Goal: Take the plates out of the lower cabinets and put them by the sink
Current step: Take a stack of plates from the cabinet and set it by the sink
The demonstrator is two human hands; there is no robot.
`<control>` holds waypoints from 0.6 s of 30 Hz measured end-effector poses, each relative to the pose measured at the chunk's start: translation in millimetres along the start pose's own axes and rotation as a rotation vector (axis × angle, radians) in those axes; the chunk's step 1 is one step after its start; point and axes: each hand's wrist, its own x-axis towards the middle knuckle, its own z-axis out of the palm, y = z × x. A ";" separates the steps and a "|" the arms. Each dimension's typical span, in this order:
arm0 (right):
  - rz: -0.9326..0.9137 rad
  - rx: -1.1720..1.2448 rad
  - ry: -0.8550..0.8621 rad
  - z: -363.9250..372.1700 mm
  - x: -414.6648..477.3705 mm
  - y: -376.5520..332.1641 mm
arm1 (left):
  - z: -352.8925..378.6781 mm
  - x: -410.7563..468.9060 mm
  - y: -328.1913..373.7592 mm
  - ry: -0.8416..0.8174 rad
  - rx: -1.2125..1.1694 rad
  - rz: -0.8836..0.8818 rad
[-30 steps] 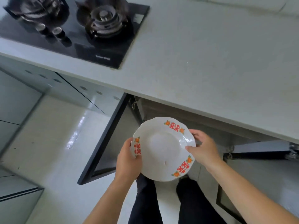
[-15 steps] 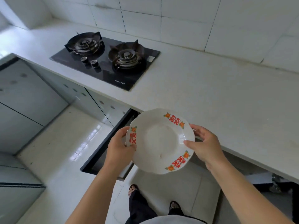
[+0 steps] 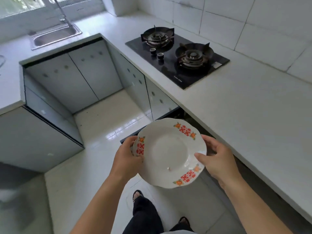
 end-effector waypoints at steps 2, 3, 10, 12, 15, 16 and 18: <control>-0.008 -0.024 -0.055 17.6 5.6 -4.9 | -15.4 -0.8 -9.9 0.052 -0.030 -0.017; -0.009 -0.033 -0.080 26.3 9.1 -8.2 | -23.4 -0.6 -14.6 0.073 -0.044 -0.024; -0.043 -0.091 -0.231 119.6 29.1 -41.2 | -94.1 15.8 -53.8 0.228 -0.082 -0.067; -0.049 -0.098 -0.258 159.2 34.2 -51.5 | -121.9 26.5 -68.4 0.289 -0.088 -0.084; -0.067 -0.111 -0.299 226.2 40.4 -68.2 | -174.9 46.7 -90.4 0.343 -0.081 -0.108; -0.078 -0.114 -0.312 248.7 41.7 -74.2 | -194.9 53.5 -97.0 0.358 -0.074 -0.107; -0.086 -0.115 -0.330 294.1 44.9 -86.8 | -236.7 66.5 -108.8 0.387 -0.061 -0.097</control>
